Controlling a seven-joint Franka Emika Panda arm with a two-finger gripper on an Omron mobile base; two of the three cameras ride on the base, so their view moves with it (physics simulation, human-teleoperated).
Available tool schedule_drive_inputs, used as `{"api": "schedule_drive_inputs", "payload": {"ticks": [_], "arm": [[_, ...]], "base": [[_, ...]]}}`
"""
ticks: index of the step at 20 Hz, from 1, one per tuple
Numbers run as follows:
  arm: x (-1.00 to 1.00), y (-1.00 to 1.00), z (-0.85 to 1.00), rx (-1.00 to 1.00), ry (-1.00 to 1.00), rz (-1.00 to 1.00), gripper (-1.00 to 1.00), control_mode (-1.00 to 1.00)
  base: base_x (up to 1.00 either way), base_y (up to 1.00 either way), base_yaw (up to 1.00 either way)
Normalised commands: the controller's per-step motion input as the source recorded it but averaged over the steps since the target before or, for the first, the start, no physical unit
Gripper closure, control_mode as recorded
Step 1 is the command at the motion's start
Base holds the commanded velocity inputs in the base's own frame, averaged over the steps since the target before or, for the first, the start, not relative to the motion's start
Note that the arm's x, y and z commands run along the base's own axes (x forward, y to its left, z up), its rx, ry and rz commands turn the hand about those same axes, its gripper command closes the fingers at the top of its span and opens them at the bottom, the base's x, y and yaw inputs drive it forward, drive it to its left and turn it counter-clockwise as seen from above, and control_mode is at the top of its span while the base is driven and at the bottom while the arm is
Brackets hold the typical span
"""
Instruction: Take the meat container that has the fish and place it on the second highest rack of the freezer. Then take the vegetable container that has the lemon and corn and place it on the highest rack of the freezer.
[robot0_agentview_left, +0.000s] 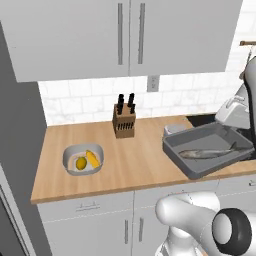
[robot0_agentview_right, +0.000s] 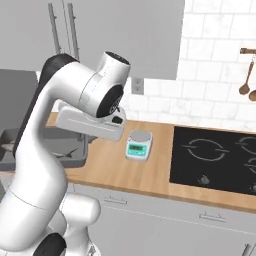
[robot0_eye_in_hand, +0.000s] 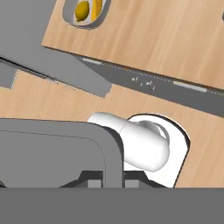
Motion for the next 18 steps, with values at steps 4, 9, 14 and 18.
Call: {"api": "schedule_drive_inputs", "payload": {"ticks": [4, 9, 14, 18], "arm": [[0.00, 0.00, 0.00, 0.00, 0.00, 0.00, 1.00, 1.00], [0.00, 0.00, 0.00, 0.00, 0.00, 0.00, 1.00, 1.00], [0.00, 0.00, 0.00, 0.00, 0.00, 0.00, 1.00, 1.00], [0.00, 0.00, 0.00, 0.00, 0.00, 0.00, 1.00, 1.00]], "base": [[-0.54, 0.25, 0.18], [0.00, 0.82, 0.17], [-0.01, 0.98, 0.13], [-0.40, 1.00, 0.08]]}}
